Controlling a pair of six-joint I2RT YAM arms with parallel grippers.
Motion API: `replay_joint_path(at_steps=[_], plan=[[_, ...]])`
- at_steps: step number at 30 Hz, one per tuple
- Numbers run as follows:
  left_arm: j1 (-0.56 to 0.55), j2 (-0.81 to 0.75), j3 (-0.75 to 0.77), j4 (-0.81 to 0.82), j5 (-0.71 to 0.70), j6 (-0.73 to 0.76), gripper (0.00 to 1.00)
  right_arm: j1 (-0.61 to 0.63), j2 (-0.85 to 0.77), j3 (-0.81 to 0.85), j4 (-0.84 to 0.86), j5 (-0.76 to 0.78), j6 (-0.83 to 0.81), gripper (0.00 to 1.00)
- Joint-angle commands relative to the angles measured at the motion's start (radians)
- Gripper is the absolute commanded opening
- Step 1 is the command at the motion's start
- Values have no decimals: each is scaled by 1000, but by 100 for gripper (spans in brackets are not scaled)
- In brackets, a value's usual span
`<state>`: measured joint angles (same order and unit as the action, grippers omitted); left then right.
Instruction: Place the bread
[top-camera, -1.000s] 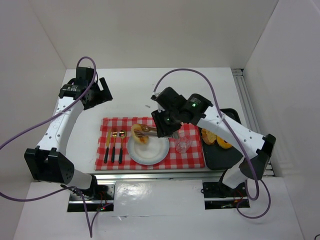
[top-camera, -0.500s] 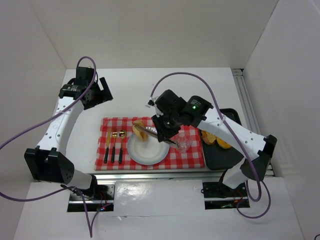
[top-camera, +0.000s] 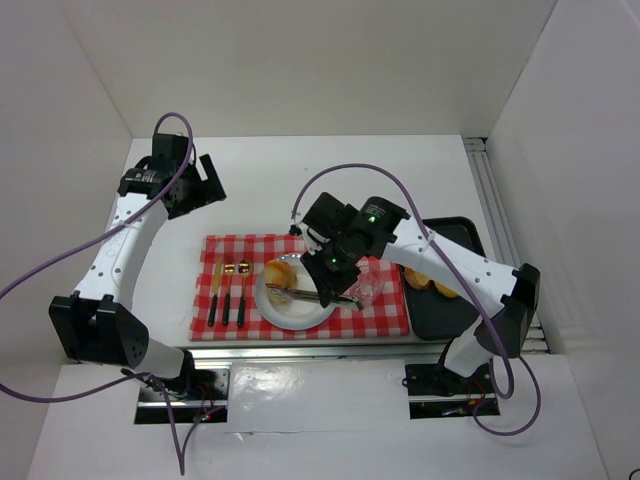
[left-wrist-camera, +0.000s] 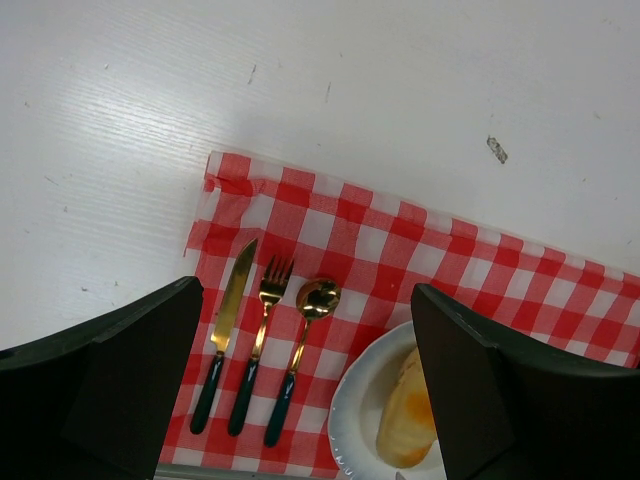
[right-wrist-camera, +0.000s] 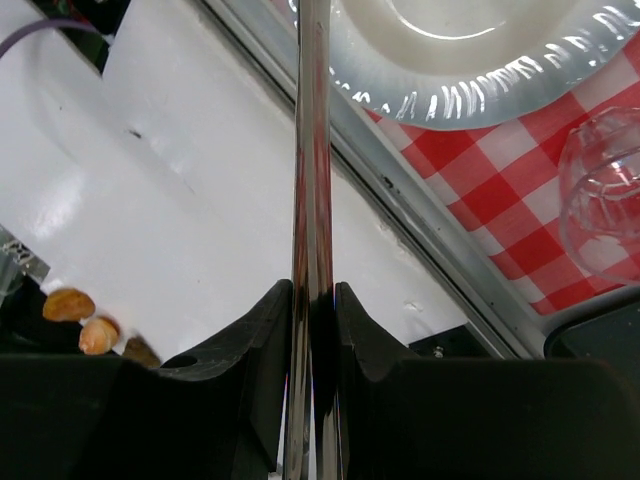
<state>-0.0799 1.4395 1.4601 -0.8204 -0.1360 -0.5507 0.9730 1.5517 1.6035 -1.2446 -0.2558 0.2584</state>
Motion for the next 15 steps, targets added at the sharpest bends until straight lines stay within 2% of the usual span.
replay_joint_path(at_steps=[1, 4, 9, 15], plan=[[6, 6, 3, 30, 7, 17, 99, 21, 4, 56, -70, -75, -38, 13], [6, 6, 3, 30, 7, 17, 99, 41, 4, 56, -70, -88, -38, 9], [6, 6, 3, 30, 16, 17, 99, 50, 4, 56, -70, -72, -38, 8], [6, -4, -6, 30, 16, 17, 99, 50, -12, 101, -35, 101, 2, 4]])
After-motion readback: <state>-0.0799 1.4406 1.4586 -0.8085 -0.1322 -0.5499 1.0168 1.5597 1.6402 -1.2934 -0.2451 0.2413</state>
